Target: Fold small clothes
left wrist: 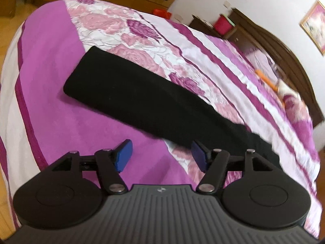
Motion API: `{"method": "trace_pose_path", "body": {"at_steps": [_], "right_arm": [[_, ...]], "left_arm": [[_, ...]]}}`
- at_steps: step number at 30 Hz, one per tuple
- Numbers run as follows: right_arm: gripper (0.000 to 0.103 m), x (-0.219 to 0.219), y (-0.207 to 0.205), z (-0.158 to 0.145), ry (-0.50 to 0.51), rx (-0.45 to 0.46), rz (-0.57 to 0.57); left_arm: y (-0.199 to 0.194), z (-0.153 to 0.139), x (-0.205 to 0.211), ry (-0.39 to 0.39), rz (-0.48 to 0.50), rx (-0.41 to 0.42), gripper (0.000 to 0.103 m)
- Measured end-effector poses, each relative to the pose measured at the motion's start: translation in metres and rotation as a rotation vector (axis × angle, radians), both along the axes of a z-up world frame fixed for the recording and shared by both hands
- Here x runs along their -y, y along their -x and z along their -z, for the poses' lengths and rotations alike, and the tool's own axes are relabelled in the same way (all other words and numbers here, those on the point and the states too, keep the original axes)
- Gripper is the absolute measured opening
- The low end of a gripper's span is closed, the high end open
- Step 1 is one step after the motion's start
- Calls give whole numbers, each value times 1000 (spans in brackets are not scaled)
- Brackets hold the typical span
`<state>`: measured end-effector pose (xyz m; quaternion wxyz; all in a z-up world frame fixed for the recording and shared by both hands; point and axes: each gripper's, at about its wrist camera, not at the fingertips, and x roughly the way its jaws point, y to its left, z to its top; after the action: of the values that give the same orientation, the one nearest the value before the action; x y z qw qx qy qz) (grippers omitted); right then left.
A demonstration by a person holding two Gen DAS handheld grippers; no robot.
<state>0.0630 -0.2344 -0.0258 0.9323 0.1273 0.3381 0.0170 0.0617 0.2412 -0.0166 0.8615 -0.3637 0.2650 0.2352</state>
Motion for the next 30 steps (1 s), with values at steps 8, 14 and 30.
{"method": "trace_pose_path", "body": {"at_steps": [8, 14, 30], "right_arm": [[51, 1, -1, 4, -3, 11, -11], [52, 1, -2, 7, -3, 17, -10], [53, 0, 0, 5, -13, 22, 3]], "left_arm": [[-11, 8, -19, 58, -107, 24, 70], [-26, 10, -24, 22, -135, 31, 69], [-32, -29, -14, -142, 45, 198, 8]]}}
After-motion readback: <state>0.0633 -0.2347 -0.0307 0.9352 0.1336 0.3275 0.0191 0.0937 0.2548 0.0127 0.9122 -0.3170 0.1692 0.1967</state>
